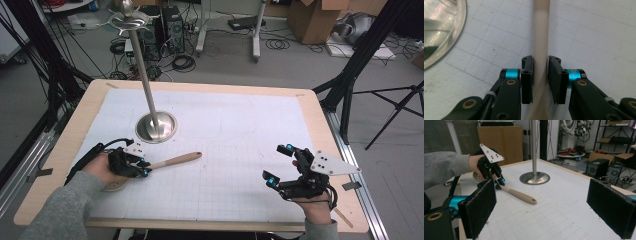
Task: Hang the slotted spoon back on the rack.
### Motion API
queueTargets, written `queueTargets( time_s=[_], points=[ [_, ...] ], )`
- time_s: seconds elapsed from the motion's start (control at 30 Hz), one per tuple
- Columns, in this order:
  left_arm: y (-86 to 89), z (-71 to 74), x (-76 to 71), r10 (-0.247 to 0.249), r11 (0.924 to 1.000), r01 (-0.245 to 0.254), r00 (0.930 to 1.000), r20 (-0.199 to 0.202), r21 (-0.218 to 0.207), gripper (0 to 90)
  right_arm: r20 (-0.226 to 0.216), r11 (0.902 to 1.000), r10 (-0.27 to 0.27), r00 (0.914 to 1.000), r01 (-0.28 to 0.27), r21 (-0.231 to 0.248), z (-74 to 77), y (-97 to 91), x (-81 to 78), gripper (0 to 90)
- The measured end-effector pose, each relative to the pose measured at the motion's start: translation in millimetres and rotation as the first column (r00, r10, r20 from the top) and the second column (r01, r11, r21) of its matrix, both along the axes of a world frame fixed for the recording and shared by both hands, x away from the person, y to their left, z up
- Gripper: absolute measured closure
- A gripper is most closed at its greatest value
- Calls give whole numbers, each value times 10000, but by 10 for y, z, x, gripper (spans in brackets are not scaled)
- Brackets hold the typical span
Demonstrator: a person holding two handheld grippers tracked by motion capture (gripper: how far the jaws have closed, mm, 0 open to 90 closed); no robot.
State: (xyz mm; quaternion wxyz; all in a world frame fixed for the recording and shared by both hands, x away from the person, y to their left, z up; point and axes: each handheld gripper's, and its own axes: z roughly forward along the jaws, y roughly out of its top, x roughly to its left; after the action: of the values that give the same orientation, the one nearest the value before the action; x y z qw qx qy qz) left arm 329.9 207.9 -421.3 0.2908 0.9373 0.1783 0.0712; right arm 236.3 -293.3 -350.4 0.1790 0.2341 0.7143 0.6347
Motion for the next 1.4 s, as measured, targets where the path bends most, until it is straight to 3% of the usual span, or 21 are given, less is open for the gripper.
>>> queueTargets(
  time_s=[0.4,0.7,0.93,1.13,1.4],
  points=[
    [12,2,2,-52,10000,52,10000,65,-25,769,66,10000,-9,10000,9,3,10,-7,5,79],
    [53,38,-11,282,9996,-283,9994,201,50,776,-58,10000,-29,10000,29,17,2,-13,5,79],
    [168,154,-56,416,9980,-402,9987,278,-497,775,-98,10000,-81,9999,81,8,-11,-26,18,79],
    [272,248,-123,586,9953,-538,9965,593,-802,776,-71,9997,-218,9997,218,100,-5,-74,23,79],
    [427,394,-186,1195,9841,-1068,9892,847,-1416,776,-106,9999,-126,9999,127,65,-15,-54,45,79]
  ],
)
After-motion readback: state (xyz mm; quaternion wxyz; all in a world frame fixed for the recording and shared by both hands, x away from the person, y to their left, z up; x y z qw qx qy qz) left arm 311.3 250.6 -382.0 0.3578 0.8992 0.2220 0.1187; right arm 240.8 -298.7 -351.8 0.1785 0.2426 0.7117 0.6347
